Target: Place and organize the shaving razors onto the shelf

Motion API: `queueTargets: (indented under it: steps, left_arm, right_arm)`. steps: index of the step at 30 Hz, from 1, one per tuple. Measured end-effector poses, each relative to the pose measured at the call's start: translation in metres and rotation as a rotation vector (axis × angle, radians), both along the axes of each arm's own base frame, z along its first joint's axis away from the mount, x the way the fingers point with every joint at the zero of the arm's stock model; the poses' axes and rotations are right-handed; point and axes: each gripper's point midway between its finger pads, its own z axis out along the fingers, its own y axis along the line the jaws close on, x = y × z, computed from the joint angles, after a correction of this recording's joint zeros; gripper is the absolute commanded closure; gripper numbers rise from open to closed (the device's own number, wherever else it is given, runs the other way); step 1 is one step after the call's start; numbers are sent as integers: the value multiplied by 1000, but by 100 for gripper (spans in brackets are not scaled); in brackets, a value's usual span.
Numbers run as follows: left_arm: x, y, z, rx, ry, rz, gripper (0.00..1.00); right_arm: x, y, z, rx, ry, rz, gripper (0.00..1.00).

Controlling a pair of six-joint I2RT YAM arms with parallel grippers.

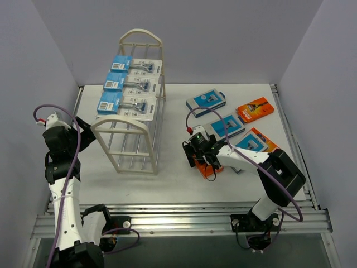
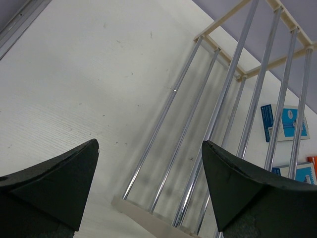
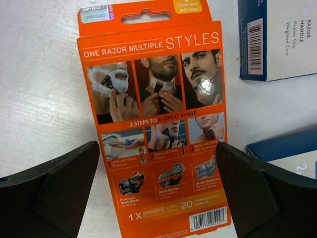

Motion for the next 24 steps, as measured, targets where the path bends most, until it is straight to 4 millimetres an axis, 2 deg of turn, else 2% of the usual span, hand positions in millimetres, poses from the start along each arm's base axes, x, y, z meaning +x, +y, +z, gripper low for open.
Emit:
queueTargets:
  steps: [3,11,17,24]
  left_arm:
    - [0,0,0,0,0,0,6]
    - [0,0,0,0,0,0,6]
    - [0,0,0,0,0,-1,6]
    - [0,0,0,0,0,-1,6]
  right_arm:
    - [5,-1,-2,-24,-6,-9,1]
    - [11,3,-7,-39,3,8,19]
    - [27,4,3,128,13,-16,31]
    - [30,-2,10,224,29,-41,33]
